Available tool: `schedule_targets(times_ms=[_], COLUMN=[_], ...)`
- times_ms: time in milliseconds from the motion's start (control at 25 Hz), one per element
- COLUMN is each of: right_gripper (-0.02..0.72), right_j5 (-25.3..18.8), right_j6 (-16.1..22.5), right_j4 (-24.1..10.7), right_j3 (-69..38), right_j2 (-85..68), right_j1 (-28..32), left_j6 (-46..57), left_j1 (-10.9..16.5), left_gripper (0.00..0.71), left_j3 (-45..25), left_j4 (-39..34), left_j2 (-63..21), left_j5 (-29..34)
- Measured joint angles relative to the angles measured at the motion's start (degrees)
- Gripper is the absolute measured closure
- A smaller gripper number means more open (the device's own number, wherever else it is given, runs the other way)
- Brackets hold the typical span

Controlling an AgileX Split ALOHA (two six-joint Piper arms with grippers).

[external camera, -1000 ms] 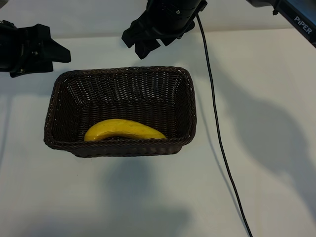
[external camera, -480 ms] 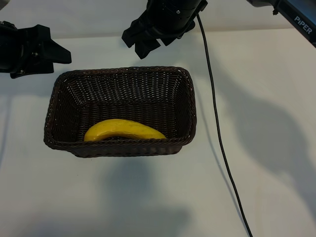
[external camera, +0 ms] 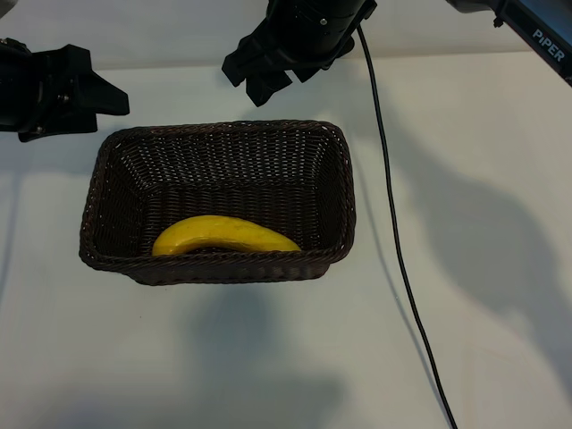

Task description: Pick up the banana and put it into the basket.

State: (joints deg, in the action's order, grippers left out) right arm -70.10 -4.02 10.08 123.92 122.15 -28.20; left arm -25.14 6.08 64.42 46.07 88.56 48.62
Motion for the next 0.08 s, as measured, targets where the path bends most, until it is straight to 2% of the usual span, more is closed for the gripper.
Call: schedule_targets(times_ms=[80], right_gripper=[0.131], right_j5=[0.0], right_j6=[0.0], right_j4=[0.0], right_j3=[0.0], right_j2=[0.0], right_j1=[0.0], left_j6=[0.0], left_j1=[0.0], left_gripper=[0.164], left_j3=[0.0], left_j4=[0.0], left_j2=[0.0], left_j5=[0.0])
